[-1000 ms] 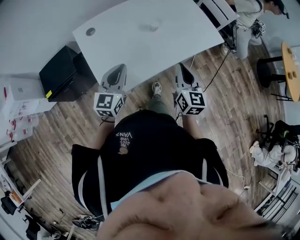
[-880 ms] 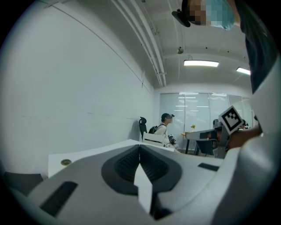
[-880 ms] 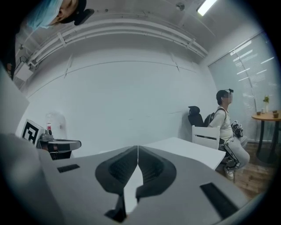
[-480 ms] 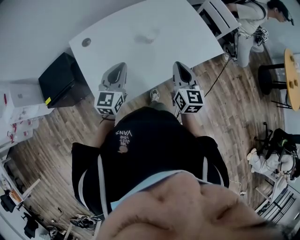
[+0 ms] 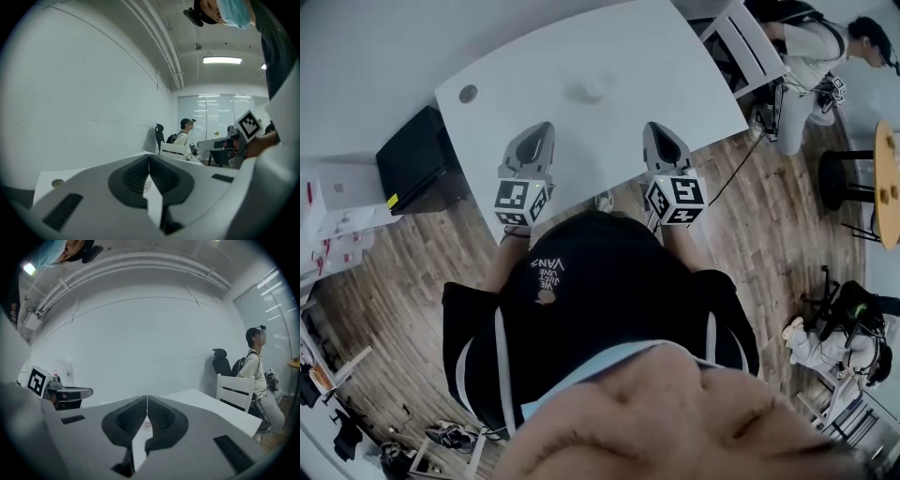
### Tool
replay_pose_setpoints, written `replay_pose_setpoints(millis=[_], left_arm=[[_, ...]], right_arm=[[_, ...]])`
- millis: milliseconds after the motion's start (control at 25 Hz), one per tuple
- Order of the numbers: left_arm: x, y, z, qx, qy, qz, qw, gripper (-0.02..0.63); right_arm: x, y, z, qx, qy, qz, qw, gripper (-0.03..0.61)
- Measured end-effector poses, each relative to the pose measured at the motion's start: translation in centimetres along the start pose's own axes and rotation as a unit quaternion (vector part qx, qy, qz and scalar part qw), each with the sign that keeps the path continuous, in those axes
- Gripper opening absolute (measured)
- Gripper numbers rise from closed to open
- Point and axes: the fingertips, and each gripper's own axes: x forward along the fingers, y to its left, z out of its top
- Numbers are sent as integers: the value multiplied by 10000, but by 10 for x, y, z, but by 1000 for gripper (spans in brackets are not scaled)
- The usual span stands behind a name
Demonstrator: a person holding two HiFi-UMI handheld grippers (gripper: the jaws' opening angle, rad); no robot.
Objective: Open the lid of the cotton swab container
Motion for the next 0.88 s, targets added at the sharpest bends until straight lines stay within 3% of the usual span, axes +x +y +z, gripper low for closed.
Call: replay_pose_setpoints(millis=[520,880], left_arm=[[52,0,1,123,-36,374,9992,17],[77,4,6,186,-75,361,9991,17]], right_arm=[[38,-38,5,-103,27,496,9987,14],[55,-48,5,-81,30,584,9983,14]])
